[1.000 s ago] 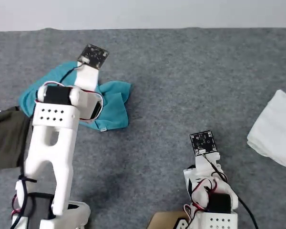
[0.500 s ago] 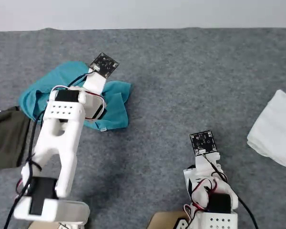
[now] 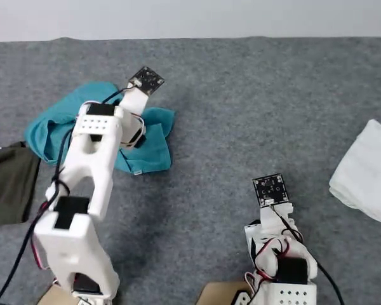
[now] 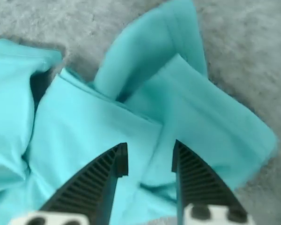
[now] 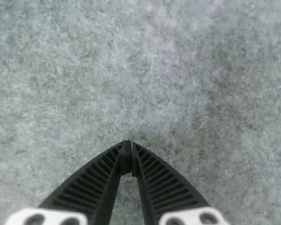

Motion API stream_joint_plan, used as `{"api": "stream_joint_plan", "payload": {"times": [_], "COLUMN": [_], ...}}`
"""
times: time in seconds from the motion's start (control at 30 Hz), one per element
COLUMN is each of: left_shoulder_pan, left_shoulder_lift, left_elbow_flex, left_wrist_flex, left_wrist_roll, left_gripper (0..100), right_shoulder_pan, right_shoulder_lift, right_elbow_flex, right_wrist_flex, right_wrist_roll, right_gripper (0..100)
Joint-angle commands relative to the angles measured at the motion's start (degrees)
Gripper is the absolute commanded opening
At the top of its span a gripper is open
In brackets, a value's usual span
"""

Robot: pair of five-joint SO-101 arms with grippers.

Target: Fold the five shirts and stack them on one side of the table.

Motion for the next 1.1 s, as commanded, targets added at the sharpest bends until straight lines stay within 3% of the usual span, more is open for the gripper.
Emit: {"api": "stream_joint_plan", "payload": {"times": [0.0,0.47,0.57,0.8,1.07], "left_shoulder_pan": [-1.7,-2.8,-2.8,-2.6,-2.8], "left_shoulder_lift": [3.8,18.5,18.6,18.5,18.1], "left_elbow_flex": [-8.7,-30.1,-31.1,-31.3,-35.5], "left_wrist_flex": [-0.7,12.6,12.9,16.4,20.7], "left_wrist_roll": [-0.5,-3.2,-3.2,-3.4,-3.3], "left_gripper": [17,16,15,1,0], "right_shoulder_pan": [0.7,0.7,0.7,0.7,0.7], "right_shoulder_lift": [-0.6,-0.6,-0.6,-0.6,-0.6], "right_elbow_flex": [0.9,0.9,0.9,0.9,0.9], "right_wrist_flex": [-0.6,-0.6,-0.6,-0.6,-0.6], "right_wrist_roll": [0.4,0.4,0.4,0.4,0.4], "right_gripper": [0.9,0.9,0.9,0.9,0.9]}}
